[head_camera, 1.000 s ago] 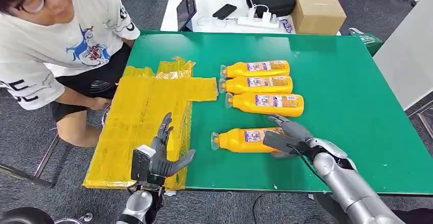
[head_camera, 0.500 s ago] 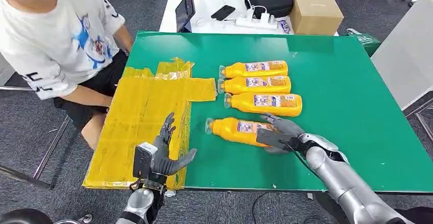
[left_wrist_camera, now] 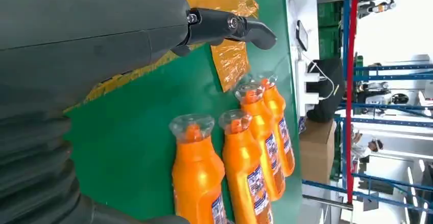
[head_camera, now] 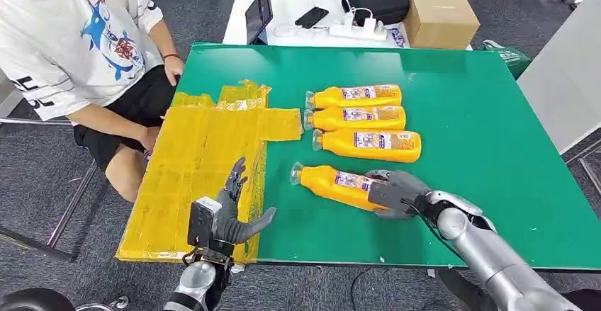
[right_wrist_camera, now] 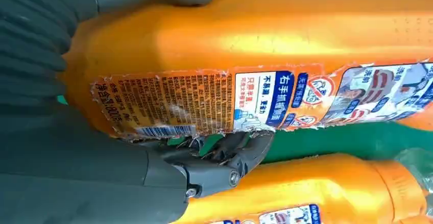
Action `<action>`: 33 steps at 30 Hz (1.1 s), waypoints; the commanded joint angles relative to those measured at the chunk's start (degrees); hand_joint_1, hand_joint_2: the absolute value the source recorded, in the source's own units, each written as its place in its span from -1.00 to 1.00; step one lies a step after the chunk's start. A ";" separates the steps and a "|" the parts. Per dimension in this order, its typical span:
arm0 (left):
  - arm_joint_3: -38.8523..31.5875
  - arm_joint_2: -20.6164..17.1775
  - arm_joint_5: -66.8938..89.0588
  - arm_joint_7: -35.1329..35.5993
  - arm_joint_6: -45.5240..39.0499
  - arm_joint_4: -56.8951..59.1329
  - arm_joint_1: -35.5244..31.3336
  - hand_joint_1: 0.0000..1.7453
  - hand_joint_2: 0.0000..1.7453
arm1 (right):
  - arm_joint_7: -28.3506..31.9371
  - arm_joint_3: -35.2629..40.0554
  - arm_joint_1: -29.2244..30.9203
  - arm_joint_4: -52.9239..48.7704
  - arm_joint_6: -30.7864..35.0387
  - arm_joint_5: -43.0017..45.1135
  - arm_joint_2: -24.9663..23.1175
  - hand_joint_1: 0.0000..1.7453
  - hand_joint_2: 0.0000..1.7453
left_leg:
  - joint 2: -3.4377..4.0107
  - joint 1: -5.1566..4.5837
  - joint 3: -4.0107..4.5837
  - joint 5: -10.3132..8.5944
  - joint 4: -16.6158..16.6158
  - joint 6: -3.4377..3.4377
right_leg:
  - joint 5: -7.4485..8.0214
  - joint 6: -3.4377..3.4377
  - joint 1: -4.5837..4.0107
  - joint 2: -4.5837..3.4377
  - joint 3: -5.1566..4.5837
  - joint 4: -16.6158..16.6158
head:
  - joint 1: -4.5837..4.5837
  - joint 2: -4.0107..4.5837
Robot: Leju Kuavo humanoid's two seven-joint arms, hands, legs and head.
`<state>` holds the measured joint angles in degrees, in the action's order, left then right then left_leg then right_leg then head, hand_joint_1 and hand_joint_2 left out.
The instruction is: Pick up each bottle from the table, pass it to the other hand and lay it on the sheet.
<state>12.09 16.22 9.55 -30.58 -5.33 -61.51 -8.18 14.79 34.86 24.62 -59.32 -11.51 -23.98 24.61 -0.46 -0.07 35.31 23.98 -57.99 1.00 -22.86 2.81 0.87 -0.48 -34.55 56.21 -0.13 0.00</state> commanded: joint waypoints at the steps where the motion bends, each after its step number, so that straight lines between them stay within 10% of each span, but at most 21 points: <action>1: -0.63 -0.77 -0.29 0.52 -0.61 -1.17 1.11 -1.00 1.00 | 0.58 -11.86 -9.04 -11.35 8.87 -2.72 -8.31 1.00 1.00 | 0.20 0.13 -0.22 0.14 0.05 -0.13 | -0.06 -0.18 -0.15 -0.12 0.19 -0.10 | 0.06 0.00; 5: -1.42 -0.34 -1.77 0.81 -0.91 -3.89 2.83 -1.00 1.00 | 13.00 -23.34 -12.48 -21.61 25.60 -5.83 -21.32 1.00 1.00 | 0.18 0.13 0.03 0.15 0.02 -0.13 | -0.06 -0.17 -0.14 -0.11 -0.14 0.00 | -0.02 0.00; 10: 0.04 -0.30 -5.83 2.58 0.21 -5.05 1.71 -1.00 1.00 | 14.02 -25.72 -17.60 -32.47 51.50 -20.52 -28.79 1.00 1.00 | 0.25 0.15 0.33 0.09 -0.02 -0.11 | -0.07 -0.14 -0.12 -0.19 -0.43 0.15 | -0.07 0.00; 18: 1.10 -1.04 -8.71 3.50 1.22 -6.28 1.46 -1.00 1.00 | 22.49 -32.02 -21.04 -32.73 51.51 -15.16 -33.72 1.00 1.00 | -0.06 0.20 0.32 0.05 0.00 -0.05 | -0.11 -0.12 -0.16 0.10 -0.32 0.03 | -0.02 0.00; 33: 5.13 -4.00 -20.99 5.80 15.63 -14.98 4.00 -1.00 1.00 | 25.21 -19.37 -23.81 -12.09 40.98 -2.91 -34.35 1.00 1.00 | 0.17 0.27 -0.02 0.13 0.15 -0.12 | -0.11 -0.20 -0.25 -0.05 -0.02 -0.16 | 0.00 0.00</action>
<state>14.03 15.65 -8.70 -25.33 6.46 -73.27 -4.38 39.10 7.59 0.91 -86.37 34.37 -30.92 -8.46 -0.53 0.08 35.82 23.92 -57.96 0.98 -22.89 2.76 0.77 -0.35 -35.07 56.25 -0.13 0.00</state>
